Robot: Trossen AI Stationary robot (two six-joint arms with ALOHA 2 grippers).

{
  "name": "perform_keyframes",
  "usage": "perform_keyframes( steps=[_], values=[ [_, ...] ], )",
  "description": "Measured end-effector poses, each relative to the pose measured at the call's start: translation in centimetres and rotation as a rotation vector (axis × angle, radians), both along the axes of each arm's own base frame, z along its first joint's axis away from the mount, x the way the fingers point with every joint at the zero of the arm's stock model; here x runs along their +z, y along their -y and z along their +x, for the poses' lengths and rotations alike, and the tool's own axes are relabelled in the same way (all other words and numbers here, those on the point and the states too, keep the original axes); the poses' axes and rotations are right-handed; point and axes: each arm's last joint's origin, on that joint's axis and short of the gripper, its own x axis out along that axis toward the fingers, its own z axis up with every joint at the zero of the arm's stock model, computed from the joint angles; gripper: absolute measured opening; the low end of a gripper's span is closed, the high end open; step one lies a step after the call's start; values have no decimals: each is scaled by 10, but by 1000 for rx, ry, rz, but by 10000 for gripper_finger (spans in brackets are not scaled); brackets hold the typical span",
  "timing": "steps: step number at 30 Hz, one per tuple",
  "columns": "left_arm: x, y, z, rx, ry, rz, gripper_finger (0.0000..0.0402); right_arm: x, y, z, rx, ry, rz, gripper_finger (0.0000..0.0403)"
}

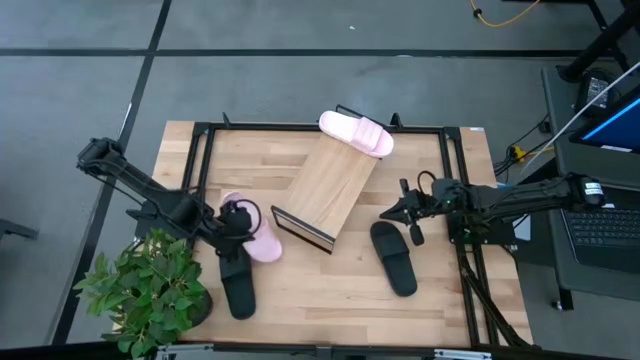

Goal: Pick and place slides into the shelf
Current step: Put the left pink slide on the shelf

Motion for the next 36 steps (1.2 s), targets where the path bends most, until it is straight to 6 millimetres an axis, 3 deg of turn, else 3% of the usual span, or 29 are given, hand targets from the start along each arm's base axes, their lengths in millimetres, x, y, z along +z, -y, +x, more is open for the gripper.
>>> perform_keyframes(
  steps=[23, 36],
  values=[
    [-3, -37, -16, 192, -161, 338, 0, -5, 0, 4, -3, -26, 3, 8],
    [47, -41, -8, 222, -21, 617, 0, -4, 0, 4, -3, -20, 1, 8]
  ],
)
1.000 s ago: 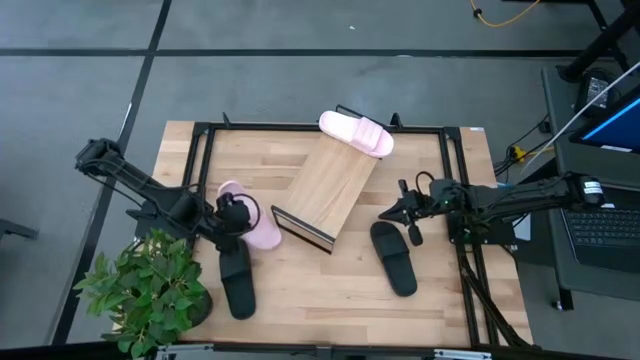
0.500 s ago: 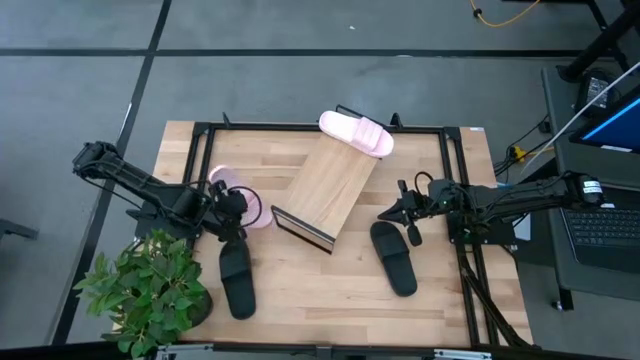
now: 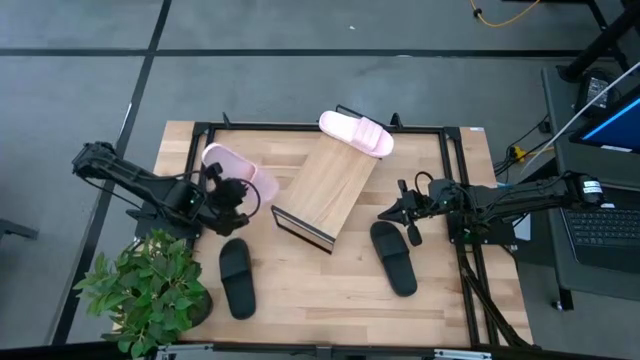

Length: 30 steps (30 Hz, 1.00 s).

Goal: Pick and place slides into the shelf
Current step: Put the left pink slide on the shelf

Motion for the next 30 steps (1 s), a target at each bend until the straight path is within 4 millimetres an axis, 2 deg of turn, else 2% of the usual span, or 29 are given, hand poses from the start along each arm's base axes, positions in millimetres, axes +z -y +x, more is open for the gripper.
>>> perform_keyframes(
  steps=[9, 18, 24, 30],
  values=[
    [18, -5, 2, 41, 40, 228, 0, 0, 0, 0, 0, 0, 0, 8],
    [22, -15, 11, 97, 76, 228, 0, 3, 0, 1, 9, 36, -30, 8],
    [32, -16, 27, 11, 140, 198, 0, 6, 0, 2, 22, 79, -72, 8],
    [54, -21, 47, -129, 266, 227, 0, 6, 0, 2, 31, 79, -70, 8]
  ],
)
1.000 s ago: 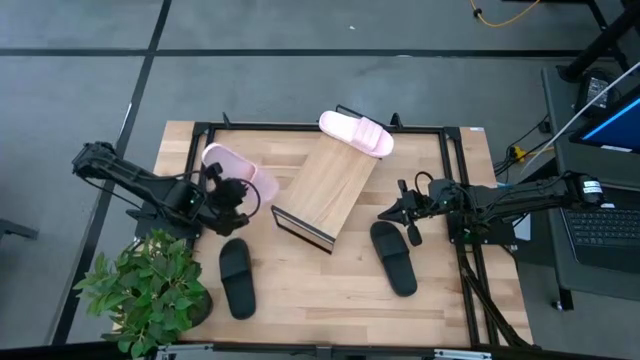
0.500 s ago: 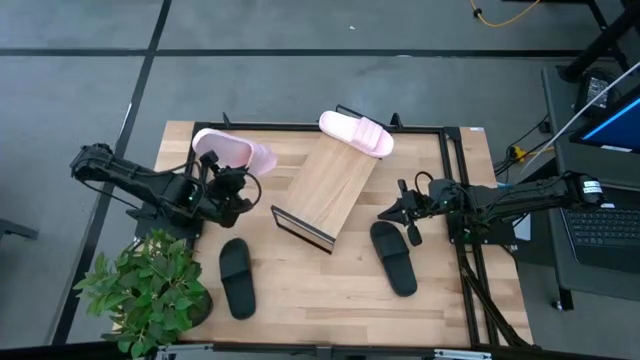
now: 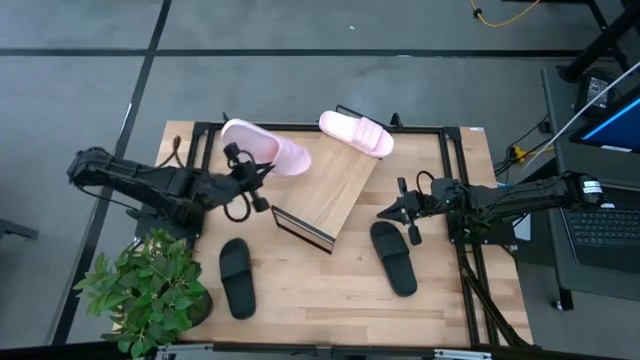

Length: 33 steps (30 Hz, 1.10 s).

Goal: Pick and place slides into the shelf
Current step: Put the left pink slide on the shelf

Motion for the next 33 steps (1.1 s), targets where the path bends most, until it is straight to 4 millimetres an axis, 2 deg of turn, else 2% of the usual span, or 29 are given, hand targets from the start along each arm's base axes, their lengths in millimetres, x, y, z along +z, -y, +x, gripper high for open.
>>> perform_keyframes(
  steps=[4, 8, 21, 33],
  values=[
    [9, -9, 7, -66, 71, -5, 0, 0, 0, 0, 0, 0, 0, 8],
    [9, -18, 18, -118, 116, -48, 0, -1, 0, 1, -6, -14, 27, 8],
    [-21, -49, 77, -237, 205, -180, 0, -4, 0, 2, -12, -28, 14, 8],
    [-22, -65, 84, -228, 407, -437, 0, -4, 0, 2, -4, -23, -28, 8]
  ],
)
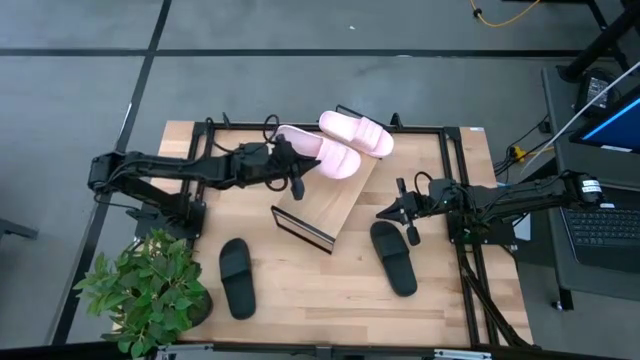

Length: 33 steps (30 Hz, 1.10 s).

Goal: Pick and place slides into the shelf
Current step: Put the left pink slide on the shelf

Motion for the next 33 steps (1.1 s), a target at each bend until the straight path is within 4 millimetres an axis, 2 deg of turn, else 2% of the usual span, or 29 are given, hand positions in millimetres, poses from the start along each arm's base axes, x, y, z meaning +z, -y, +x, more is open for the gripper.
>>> perform_keyframes(
  steps=[12, 16, 22, 33],
  values=[
    [1, -5, 1, -62, 58, -124, 0, 0, 0, 0, 4, 3, -15, 8],
    [-4, -9, 9, -110, 76, -154, 0, 2, 0, 1, 10, 29, -35, 8],
    [4, -20, 26, -104, 57, -137, 0, 3, 0, 1, 10, 42, -37, 8],
    [4, -26, 57, -98, -11, -180, 0, 2, 0, 1, 13, 29, -46, 8]
  ],
)
